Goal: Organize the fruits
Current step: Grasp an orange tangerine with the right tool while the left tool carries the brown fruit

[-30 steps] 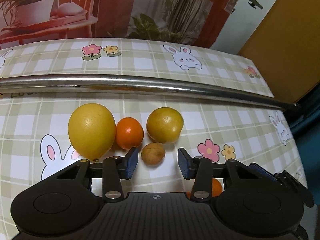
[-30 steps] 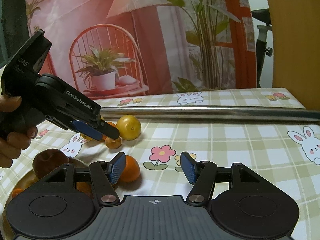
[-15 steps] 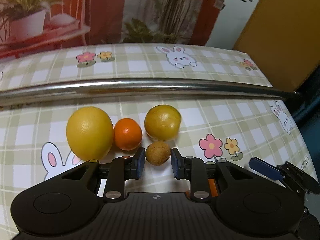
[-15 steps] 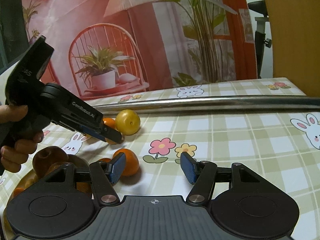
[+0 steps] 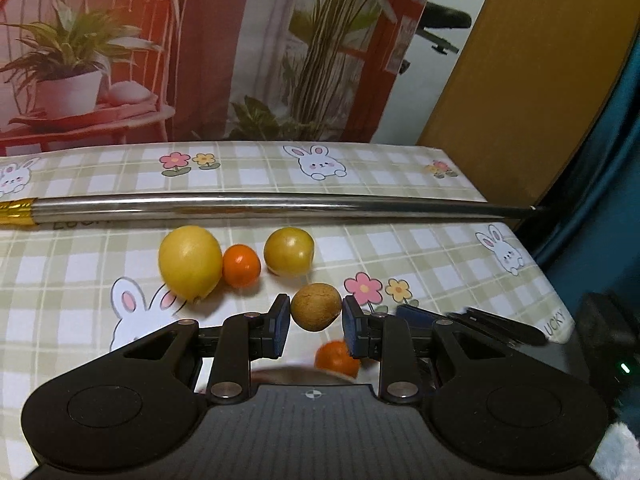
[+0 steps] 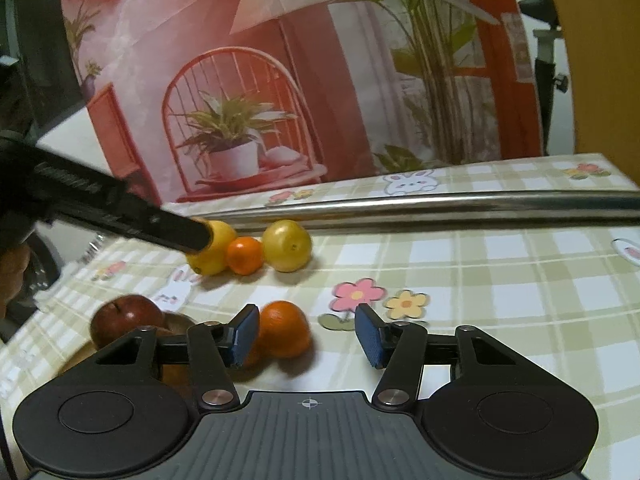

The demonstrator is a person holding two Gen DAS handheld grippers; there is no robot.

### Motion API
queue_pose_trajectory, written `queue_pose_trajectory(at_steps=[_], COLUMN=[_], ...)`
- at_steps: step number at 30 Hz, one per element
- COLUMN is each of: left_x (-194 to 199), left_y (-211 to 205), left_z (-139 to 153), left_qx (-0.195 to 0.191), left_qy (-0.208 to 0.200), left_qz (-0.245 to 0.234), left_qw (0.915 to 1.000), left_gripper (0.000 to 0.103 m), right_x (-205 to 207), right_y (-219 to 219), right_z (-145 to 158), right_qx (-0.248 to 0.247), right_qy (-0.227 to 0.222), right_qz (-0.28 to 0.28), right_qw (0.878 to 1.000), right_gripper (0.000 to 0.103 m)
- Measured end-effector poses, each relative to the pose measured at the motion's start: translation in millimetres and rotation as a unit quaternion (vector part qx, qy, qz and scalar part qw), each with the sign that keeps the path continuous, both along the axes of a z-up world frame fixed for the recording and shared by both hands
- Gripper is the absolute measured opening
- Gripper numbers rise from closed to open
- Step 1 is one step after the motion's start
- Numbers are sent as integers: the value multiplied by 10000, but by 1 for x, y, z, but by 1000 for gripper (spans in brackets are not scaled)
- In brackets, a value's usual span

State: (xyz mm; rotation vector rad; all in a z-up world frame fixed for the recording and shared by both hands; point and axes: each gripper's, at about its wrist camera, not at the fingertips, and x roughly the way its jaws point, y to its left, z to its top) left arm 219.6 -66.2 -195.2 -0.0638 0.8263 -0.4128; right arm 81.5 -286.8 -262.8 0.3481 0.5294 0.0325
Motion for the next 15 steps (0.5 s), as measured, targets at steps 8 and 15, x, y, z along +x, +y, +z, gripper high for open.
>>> queue_pose_trajectory(at_steps=[8,15], left_x=[-20,-31], left_y=[10,9], left_z=[-1,-2], left_qx=[43,28], left_qy=[-83,-175], left_qz=[199,287], left_qw=[9998,9994], left_gripper=[30,30], right_x=[25,20], right_y=[7,2], right_z=[-6,-9], right_qx=[249,352], right_qy=[277,245], right_qz=[173,-10], right_qw=[9992,9991], right_gripper=[48,43])
